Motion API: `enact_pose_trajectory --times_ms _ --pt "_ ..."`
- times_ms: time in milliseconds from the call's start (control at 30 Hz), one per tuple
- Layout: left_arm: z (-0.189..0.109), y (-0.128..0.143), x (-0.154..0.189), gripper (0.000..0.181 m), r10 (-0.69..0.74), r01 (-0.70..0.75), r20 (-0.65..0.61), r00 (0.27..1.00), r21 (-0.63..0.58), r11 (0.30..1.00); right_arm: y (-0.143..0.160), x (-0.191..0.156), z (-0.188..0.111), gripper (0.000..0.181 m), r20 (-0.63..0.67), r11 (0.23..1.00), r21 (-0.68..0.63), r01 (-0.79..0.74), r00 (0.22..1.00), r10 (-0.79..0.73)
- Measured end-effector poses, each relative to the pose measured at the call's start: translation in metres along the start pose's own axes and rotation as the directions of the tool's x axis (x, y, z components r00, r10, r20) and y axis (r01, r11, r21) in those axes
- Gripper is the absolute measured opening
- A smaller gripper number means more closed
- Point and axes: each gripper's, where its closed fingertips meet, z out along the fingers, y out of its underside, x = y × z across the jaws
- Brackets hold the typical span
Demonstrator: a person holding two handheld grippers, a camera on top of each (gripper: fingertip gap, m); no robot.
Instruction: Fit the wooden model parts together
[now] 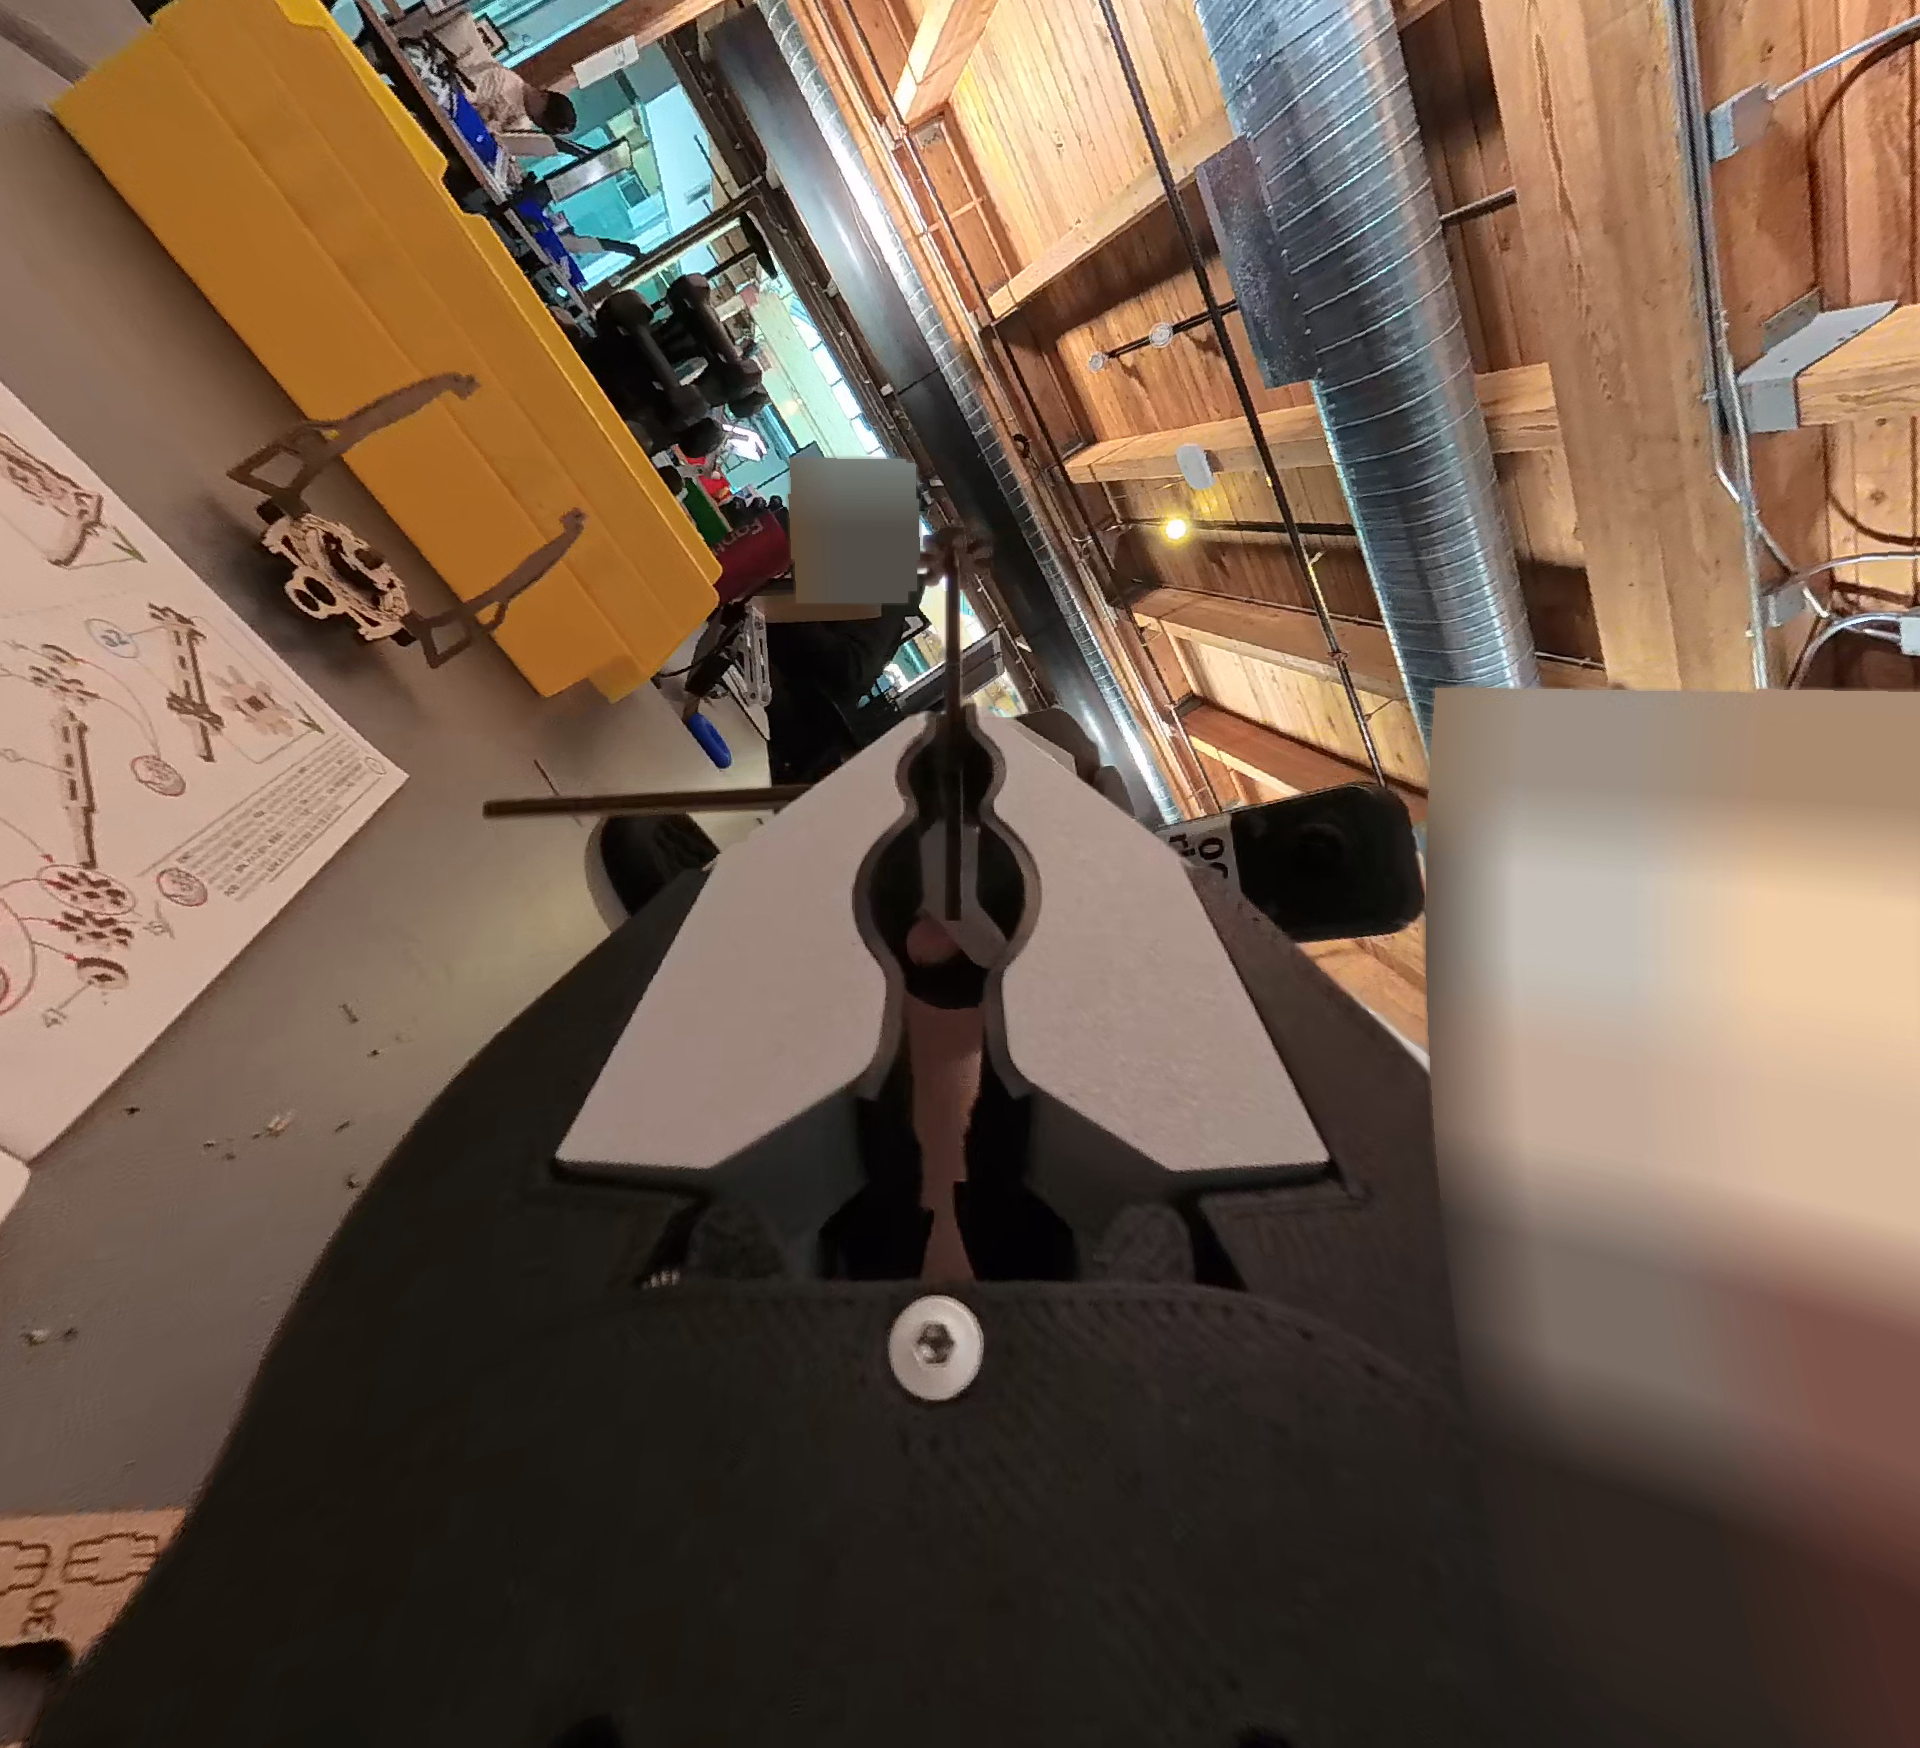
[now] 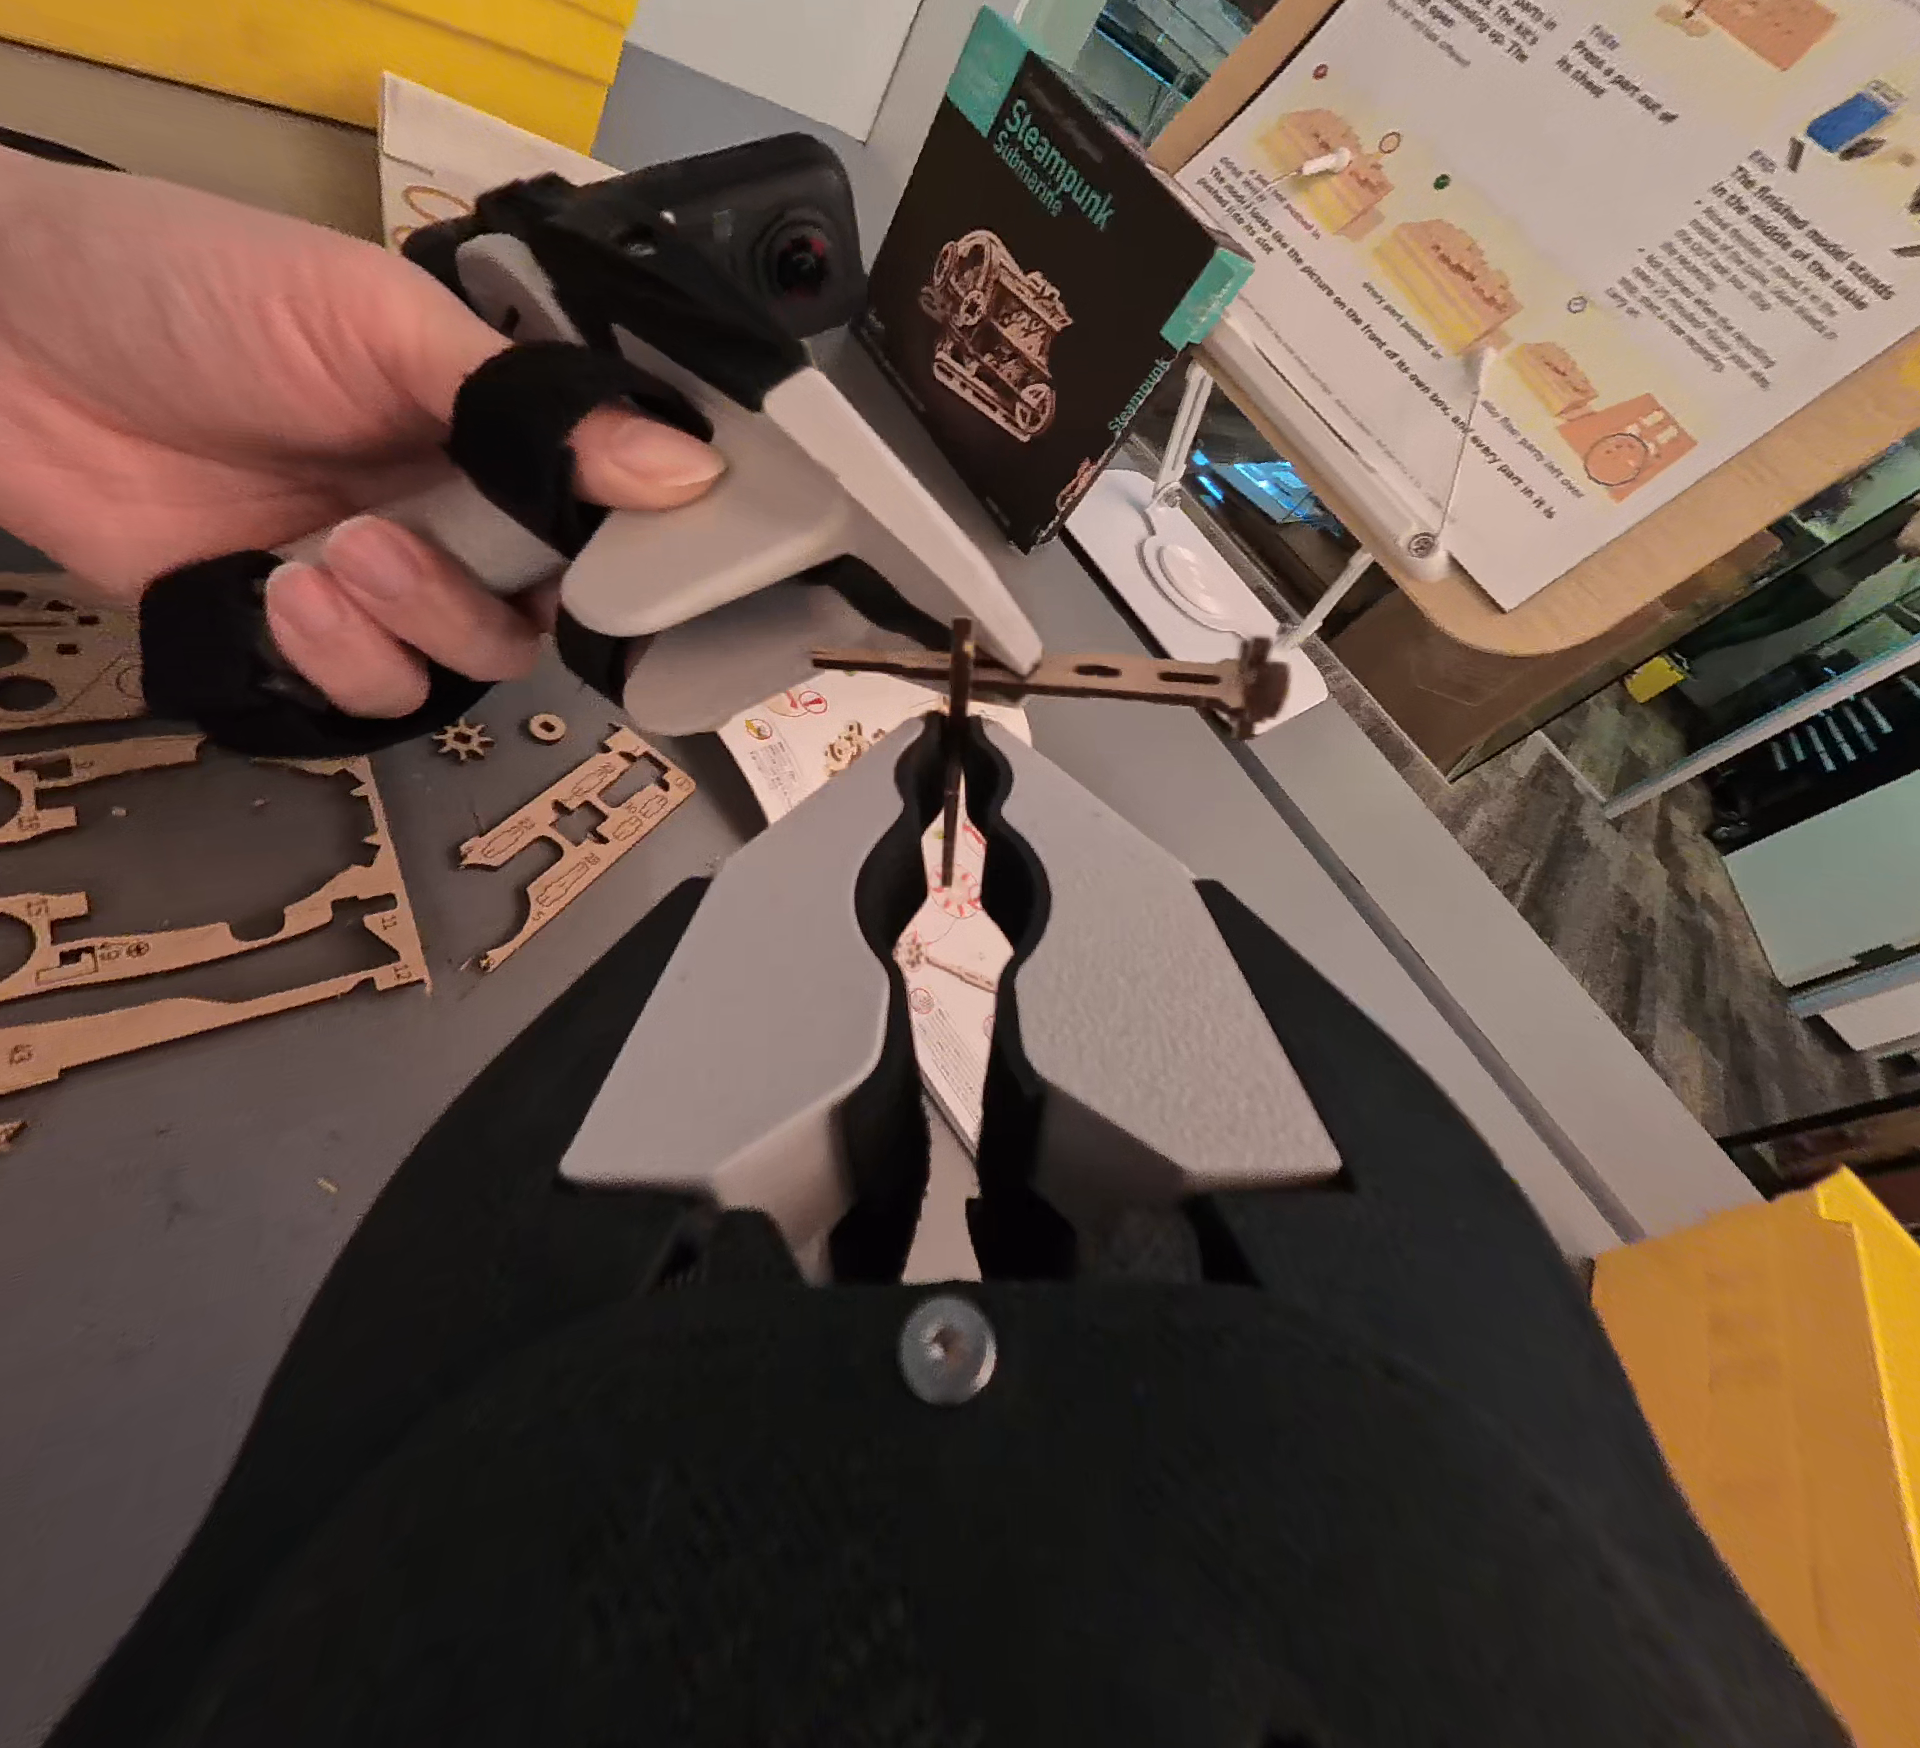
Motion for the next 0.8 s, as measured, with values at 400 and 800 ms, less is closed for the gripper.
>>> enact_pose_trajectory --times_ms 400,800 --pt "0.002 0.001 0.001 0.0 0.02 -0.019 0.007 1.0 -0.006 1.0 0.0 0.007 -0.002 0.0 -0.017 0.999 0.013 -0.043 0.999 0.044" --pt "0.001 -0.001 -0.001 0.0 0.006 -0.006 0.009 1.0 0.006 1.0 0.001 0.001 0.0 0.001 0.009 1.0 0.007 -0.021 1.0 0.021"
